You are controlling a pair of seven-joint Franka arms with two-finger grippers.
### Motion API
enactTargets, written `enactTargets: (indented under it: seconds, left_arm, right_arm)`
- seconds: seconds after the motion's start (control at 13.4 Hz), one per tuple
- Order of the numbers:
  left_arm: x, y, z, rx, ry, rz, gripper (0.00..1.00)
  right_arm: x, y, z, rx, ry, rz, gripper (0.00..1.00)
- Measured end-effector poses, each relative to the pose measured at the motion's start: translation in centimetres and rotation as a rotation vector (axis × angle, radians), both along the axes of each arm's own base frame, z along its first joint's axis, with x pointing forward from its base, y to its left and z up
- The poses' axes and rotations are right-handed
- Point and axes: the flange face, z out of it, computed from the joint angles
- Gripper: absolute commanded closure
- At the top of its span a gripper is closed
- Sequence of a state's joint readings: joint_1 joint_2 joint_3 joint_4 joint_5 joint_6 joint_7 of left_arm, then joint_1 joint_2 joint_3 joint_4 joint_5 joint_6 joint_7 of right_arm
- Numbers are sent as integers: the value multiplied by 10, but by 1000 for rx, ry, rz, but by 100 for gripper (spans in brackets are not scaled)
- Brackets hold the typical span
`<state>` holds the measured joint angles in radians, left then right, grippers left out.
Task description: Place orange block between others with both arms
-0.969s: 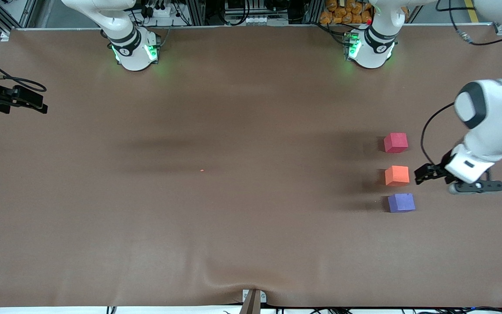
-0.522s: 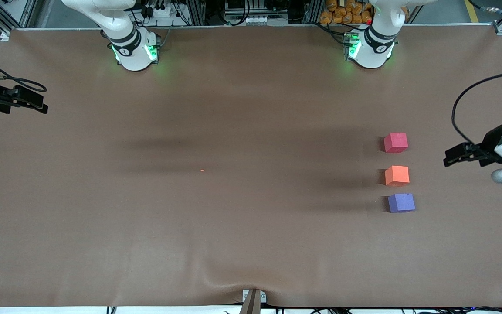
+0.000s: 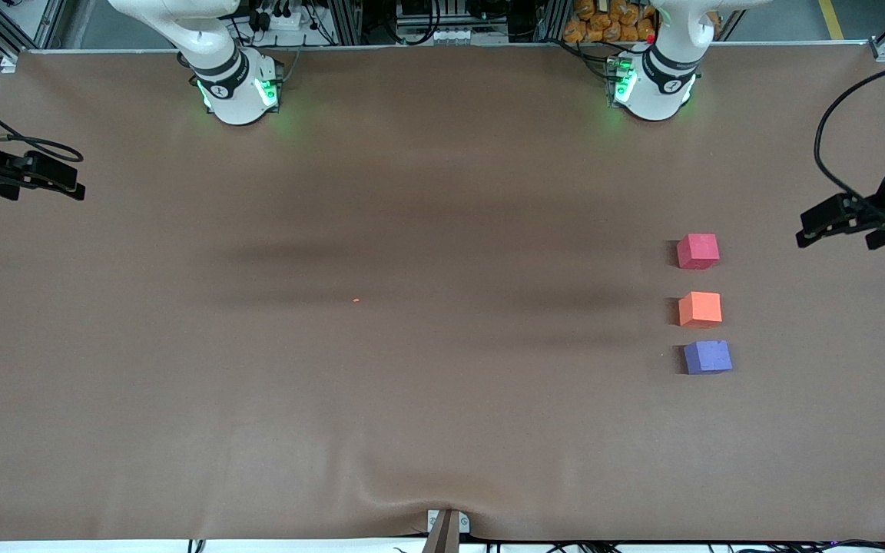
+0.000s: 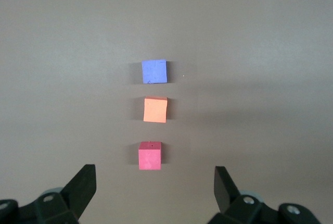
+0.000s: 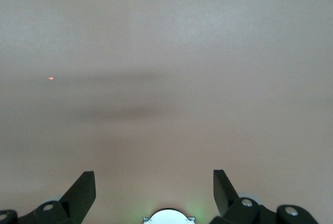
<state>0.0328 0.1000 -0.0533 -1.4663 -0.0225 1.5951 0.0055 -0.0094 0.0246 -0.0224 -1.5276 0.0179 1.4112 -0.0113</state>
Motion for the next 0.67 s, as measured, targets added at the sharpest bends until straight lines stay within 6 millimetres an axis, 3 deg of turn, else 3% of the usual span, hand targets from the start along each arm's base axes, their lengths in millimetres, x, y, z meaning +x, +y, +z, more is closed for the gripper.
enactTargets:
  seconds: [0.37, 0.67]
  left_arm:
    - [-13, 2, 15, 2, 4, 2, 0]
    - [-14, -3, 4, 0, 29, -6, 0]
  right_arm:
    - [0, 0, 0, 0, 0, 0, 0]
    - [0, 0, 0, 0, 1, 0, 0]
